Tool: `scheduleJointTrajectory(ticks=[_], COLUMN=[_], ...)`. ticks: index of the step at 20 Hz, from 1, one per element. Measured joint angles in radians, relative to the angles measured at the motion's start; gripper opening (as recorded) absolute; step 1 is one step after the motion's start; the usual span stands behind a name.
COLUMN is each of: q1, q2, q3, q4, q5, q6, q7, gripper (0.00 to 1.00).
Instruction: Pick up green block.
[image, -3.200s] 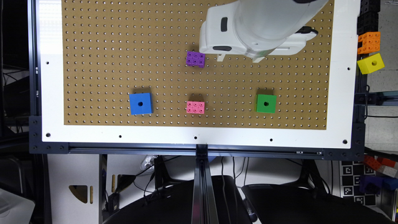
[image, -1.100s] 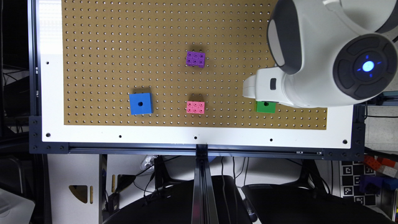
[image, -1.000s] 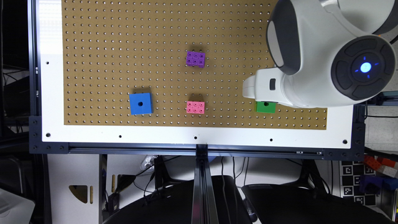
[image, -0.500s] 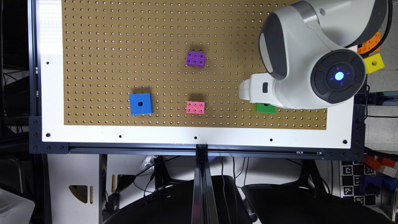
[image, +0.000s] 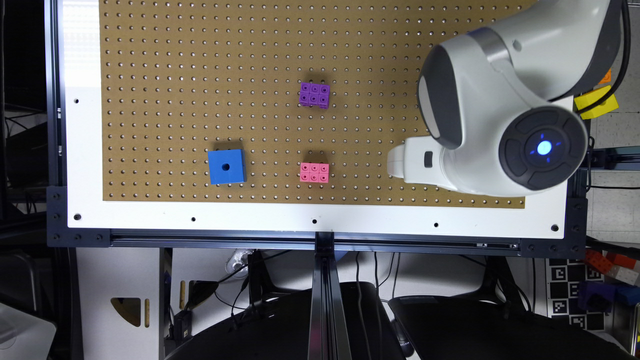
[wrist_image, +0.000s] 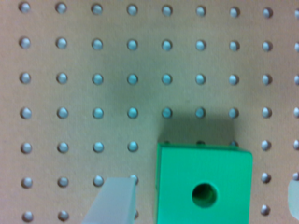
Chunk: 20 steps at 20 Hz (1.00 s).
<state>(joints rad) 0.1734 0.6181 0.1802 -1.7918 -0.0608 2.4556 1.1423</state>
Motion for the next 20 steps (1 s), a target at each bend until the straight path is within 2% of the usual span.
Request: scheduleJointTrajectory(ticks=[2,5,8,11,16,17,20], q1=[0.0,0.0,0.001,0.001,0.006,0.01,0.01], q2=[0.027,0.046,0.054,0.08,0.084,0.084,0.084], q3=[-0.001,-0.002,-0.003,-0.005,-0.005,-0.005,-0.005], q4=[0.016,0.033,0.034,0.035,0.042,0.042,0.042], q5=[-0.0056,-0.0075,-0.0079,-0.0105,-0.0115,-0.0115,-0.0115], q6=[0.005,0.005,0.006,0.028,0.03,0.03,0.03], q7=[0.0,0.0,0.0,0.0,0.0,0.0,0.0], gripper=[1.0,1.0,1.0,1.0,1.0,0.0,0.0])
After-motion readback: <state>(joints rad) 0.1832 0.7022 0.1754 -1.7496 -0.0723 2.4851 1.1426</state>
